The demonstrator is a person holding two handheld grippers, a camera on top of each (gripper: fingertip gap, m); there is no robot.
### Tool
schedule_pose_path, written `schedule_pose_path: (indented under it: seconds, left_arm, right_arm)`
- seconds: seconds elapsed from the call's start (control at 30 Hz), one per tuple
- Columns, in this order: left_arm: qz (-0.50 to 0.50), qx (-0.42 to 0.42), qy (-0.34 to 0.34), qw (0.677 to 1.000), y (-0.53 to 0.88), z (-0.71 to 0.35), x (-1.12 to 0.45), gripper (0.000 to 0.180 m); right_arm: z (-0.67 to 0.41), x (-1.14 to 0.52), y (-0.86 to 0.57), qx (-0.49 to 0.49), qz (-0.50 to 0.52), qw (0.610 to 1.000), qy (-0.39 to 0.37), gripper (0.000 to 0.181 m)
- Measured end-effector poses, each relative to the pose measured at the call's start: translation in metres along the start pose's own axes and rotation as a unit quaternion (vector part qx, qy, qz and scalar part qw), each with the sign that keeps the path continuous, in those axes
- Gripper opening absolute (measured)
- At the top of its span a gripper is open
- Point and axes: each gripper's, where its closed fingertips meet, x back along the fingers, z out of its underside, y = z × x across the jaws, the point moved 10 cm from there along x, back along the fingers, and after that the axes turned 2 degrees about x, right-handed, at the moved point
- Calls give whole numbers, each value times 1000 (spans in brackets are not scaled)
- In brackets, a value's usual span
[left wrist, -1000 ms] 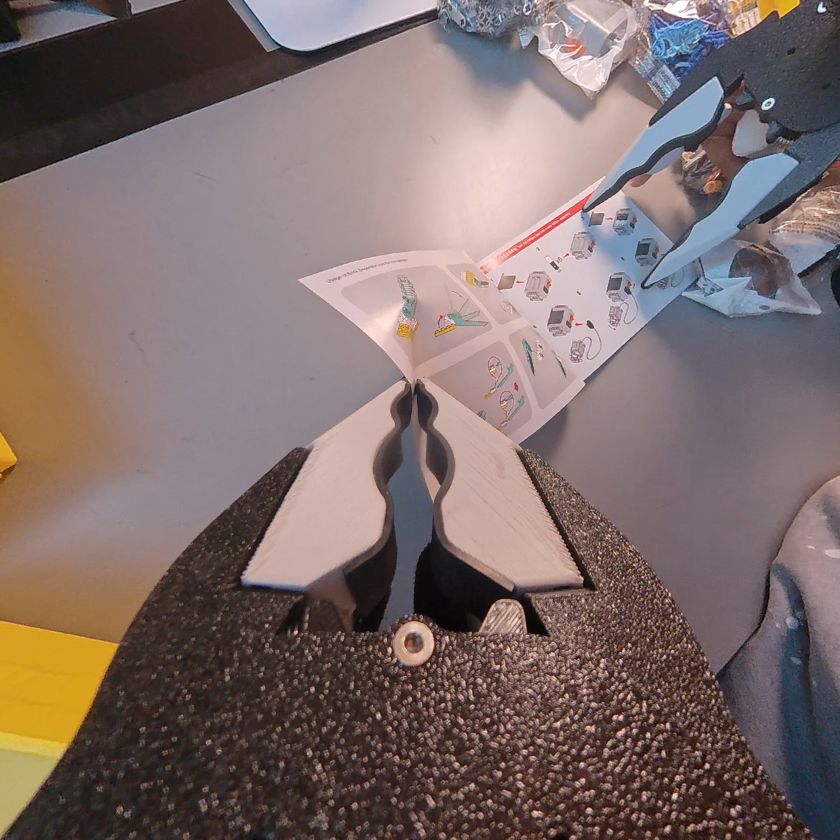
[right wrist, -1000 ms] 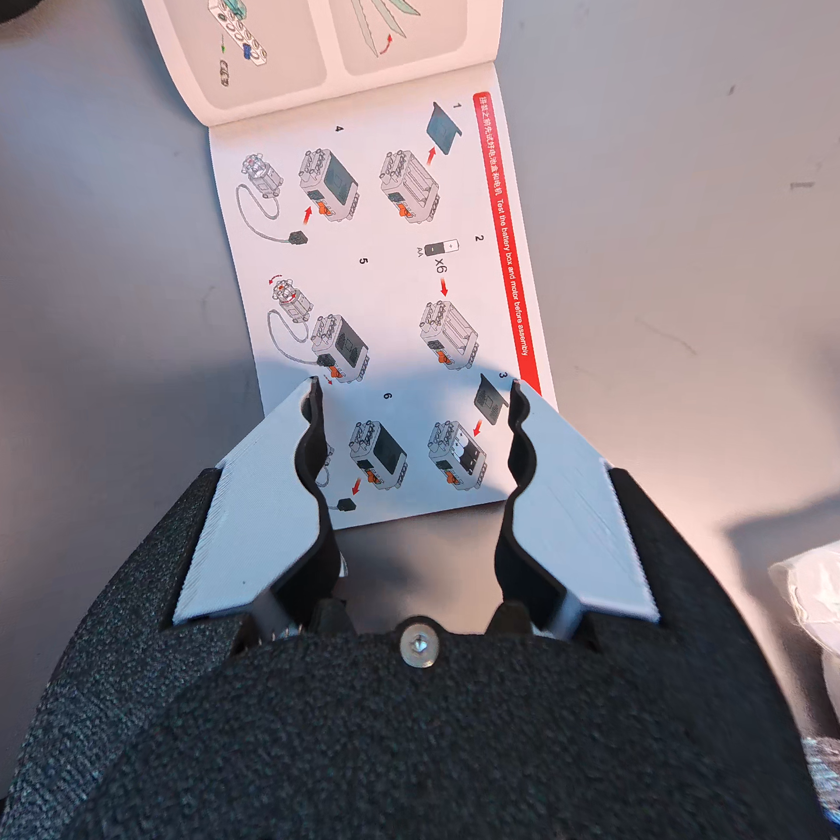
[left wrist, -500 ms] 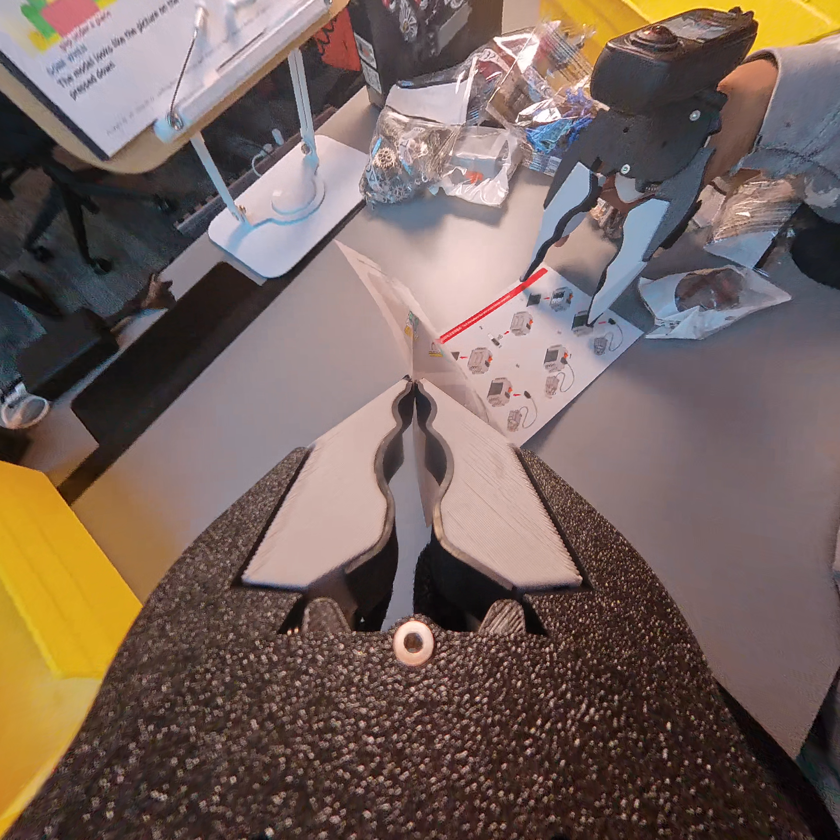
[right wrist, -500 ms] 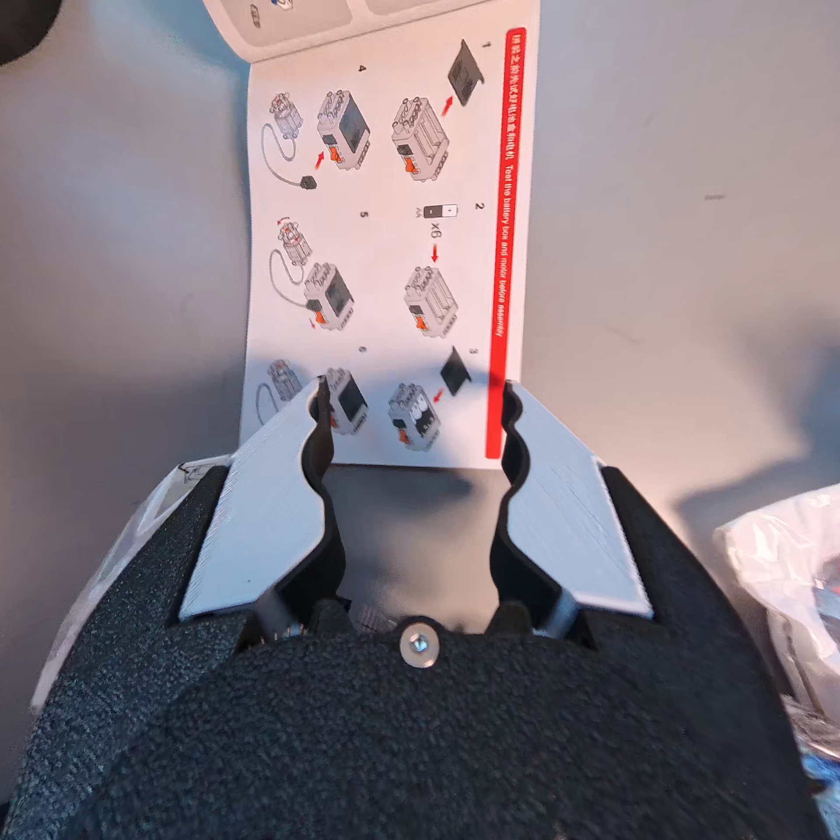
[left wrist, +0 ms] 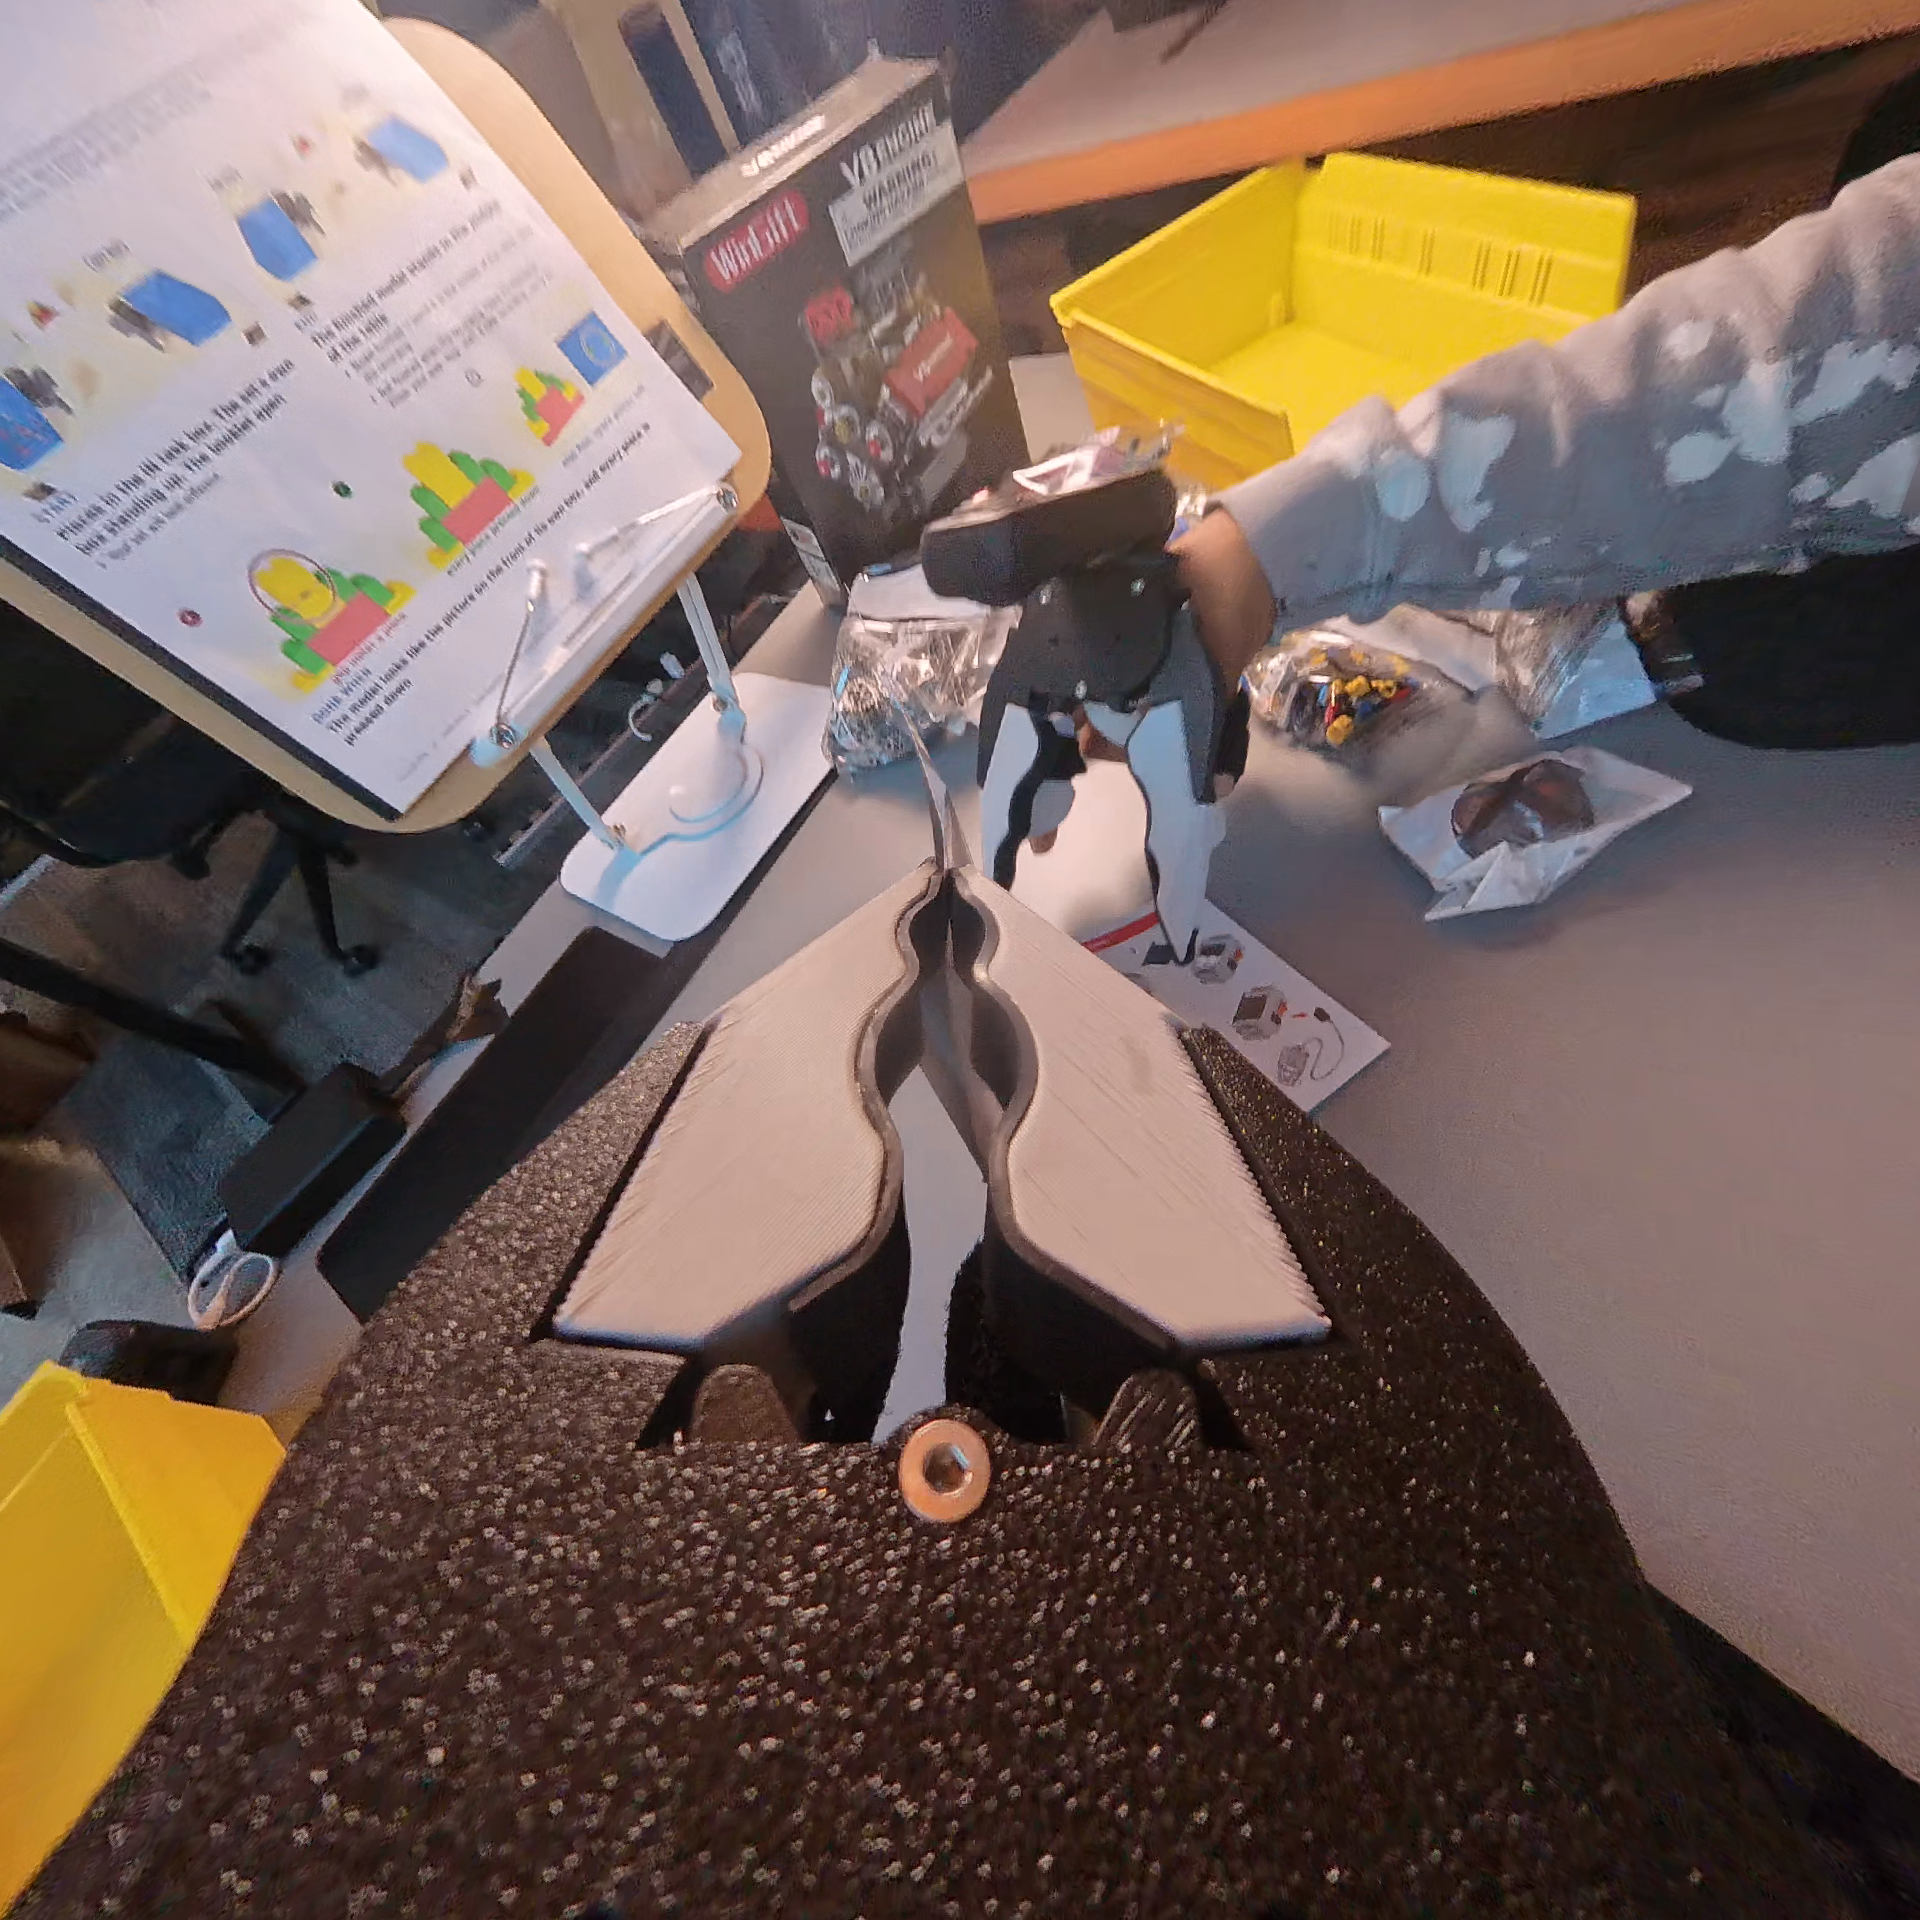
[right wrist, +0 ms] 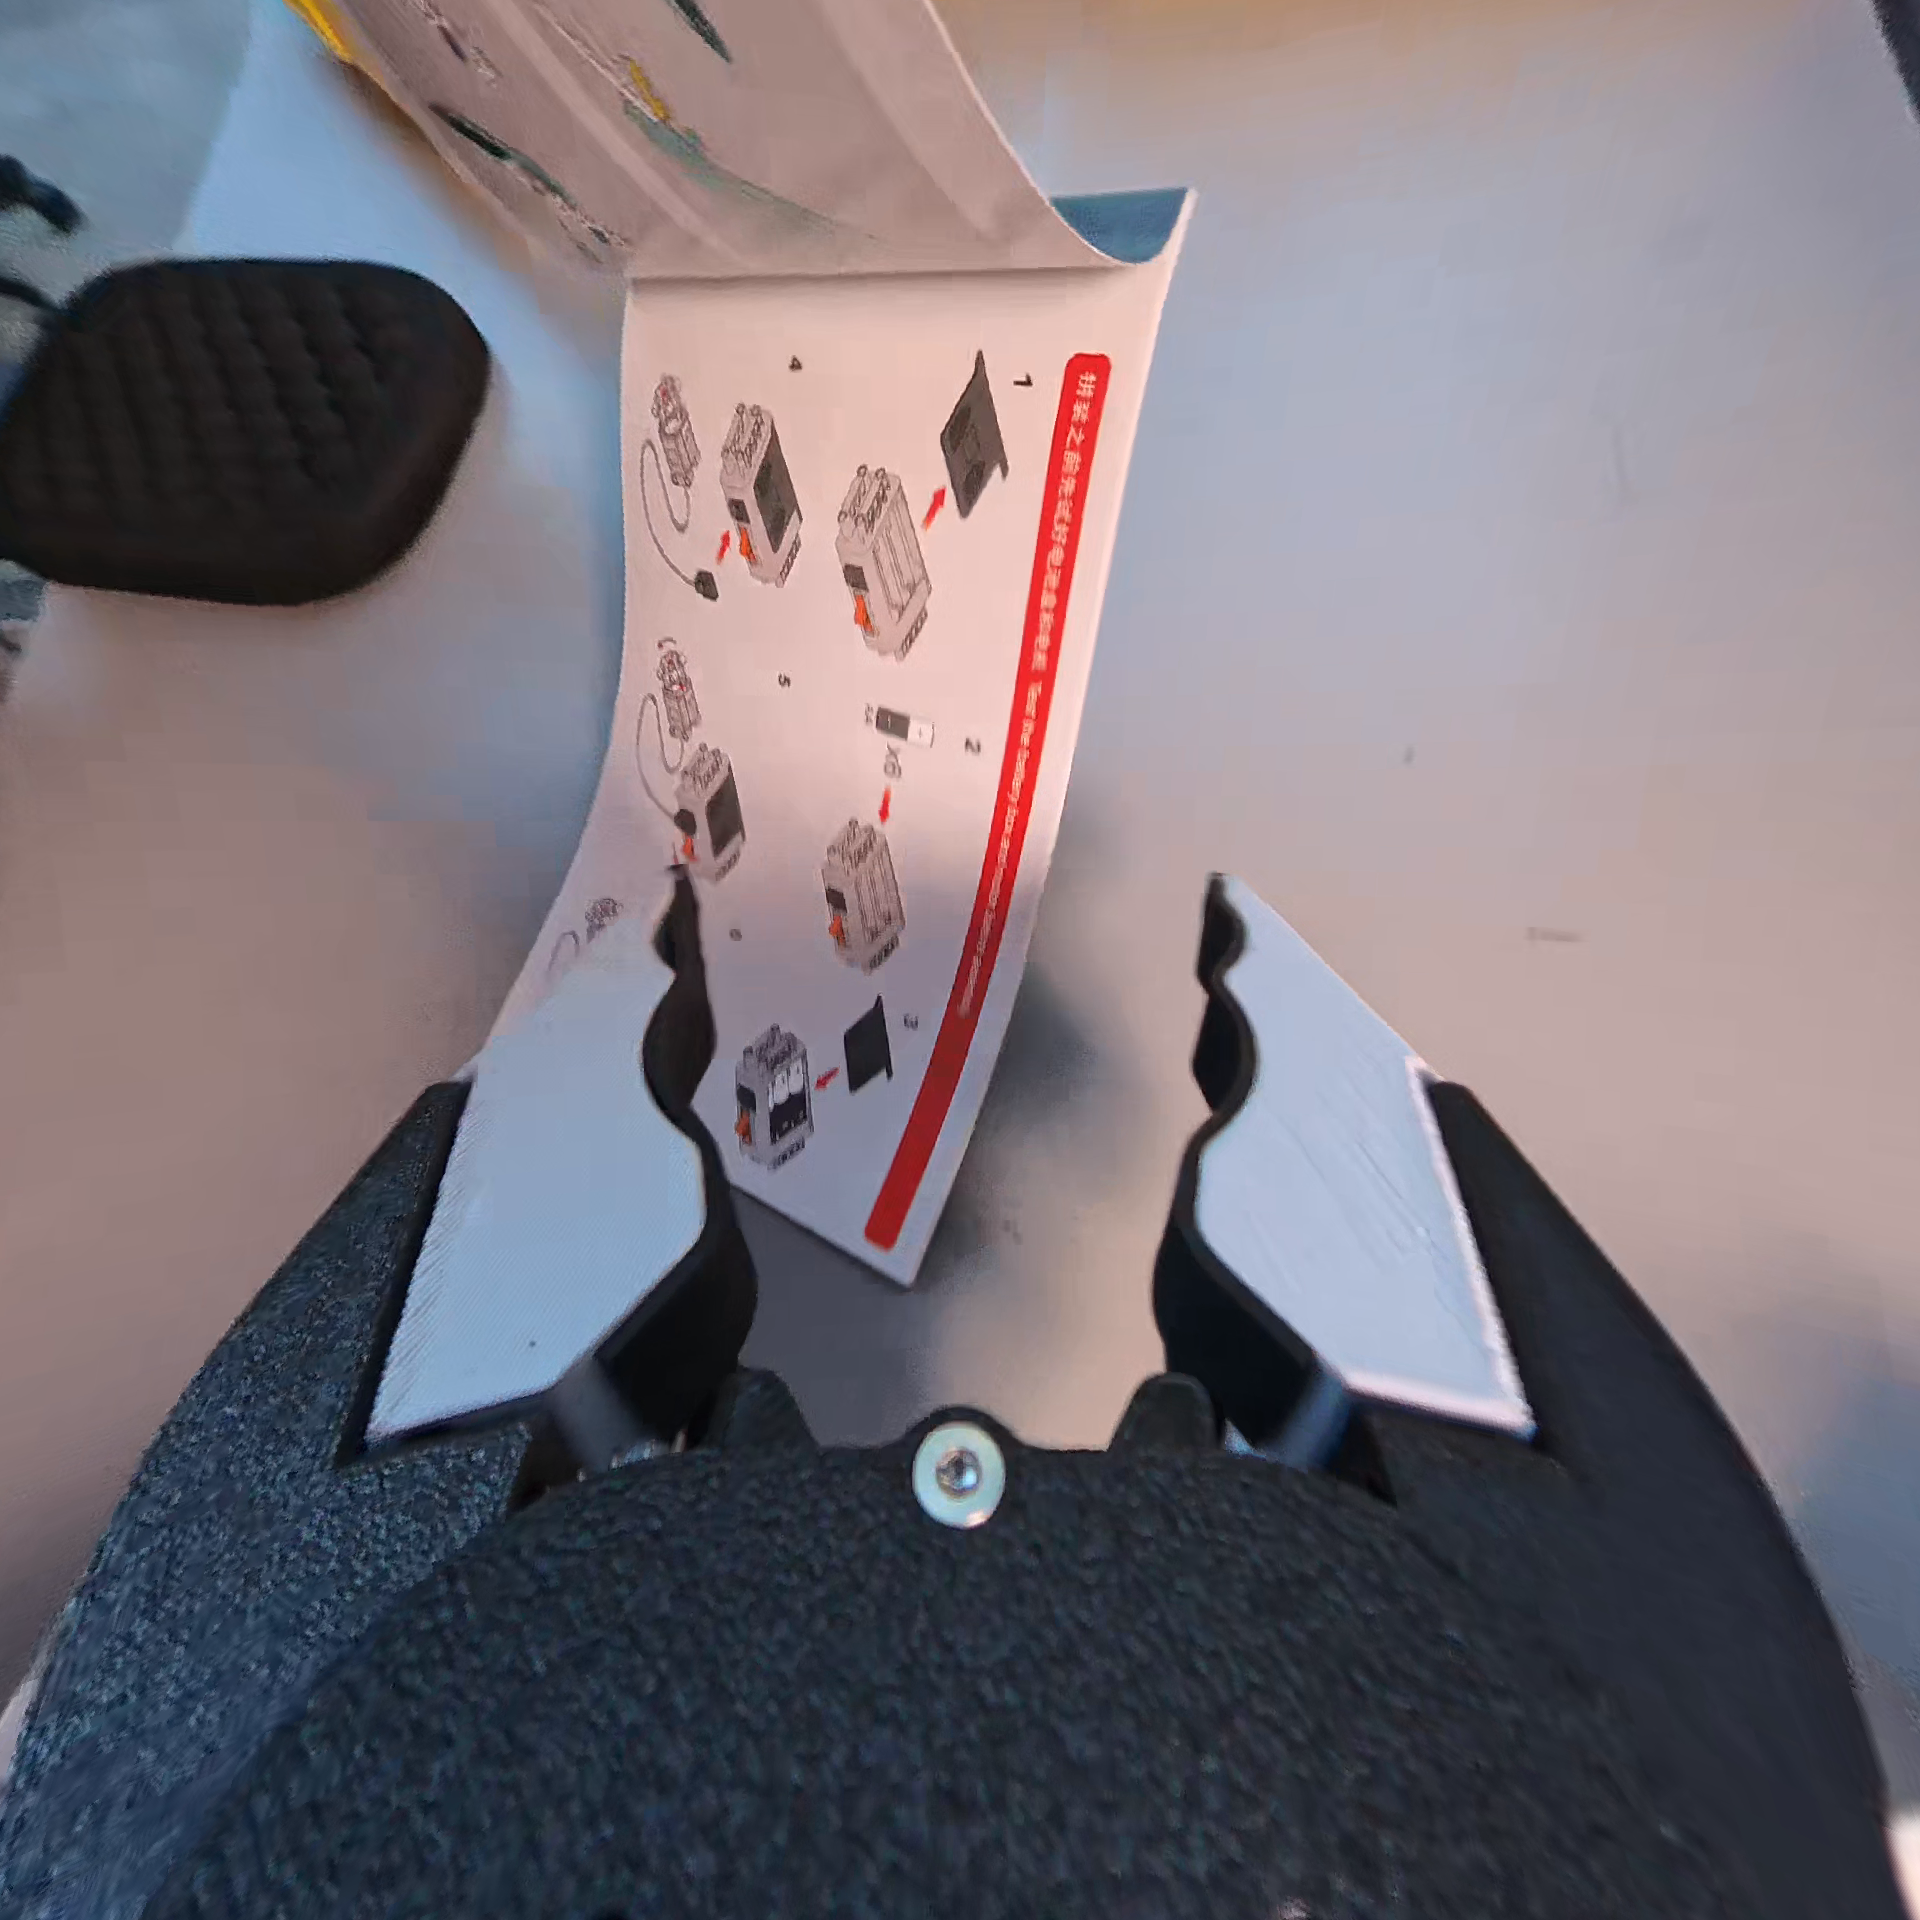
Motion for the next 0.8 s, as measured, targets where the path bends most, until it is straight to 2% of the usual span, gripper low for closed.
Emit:
schedule_pose_path:
  seconds: [0.13,0.23,0.4,0.47,0.57,0.63,0.8]
  left_arm:
    - [-17,8,-46,999,6,-9,19,0]
    - [-39,27,-60,997,17,-7,34,0]
    - [-80,104,-89,987,44,9,54,0]
    - [-81,143,-76,983,53,20,52,0]
    - [-79,213,-33,973,63,45,33,0]
    - [-67,250,24,965,65,69,10,0]
    - [-20,357,70,931,52,112,-63,4]
  right_arm:
    - [-8,-5,3,-10,-92,996,-2,18]
    - [-15,8,10,-14,-131,990,-40,1]
    - [-30,62,13,2,-81,993,-82,1]
    - [-35,86,14,8,-57,996,-74,1]
    - [-42,118,13,17,-15,999,-47,1]
    - [-49,136,12,19,6,1000,-24,1]
    - [-59,162,0,8,59,994,94,0]
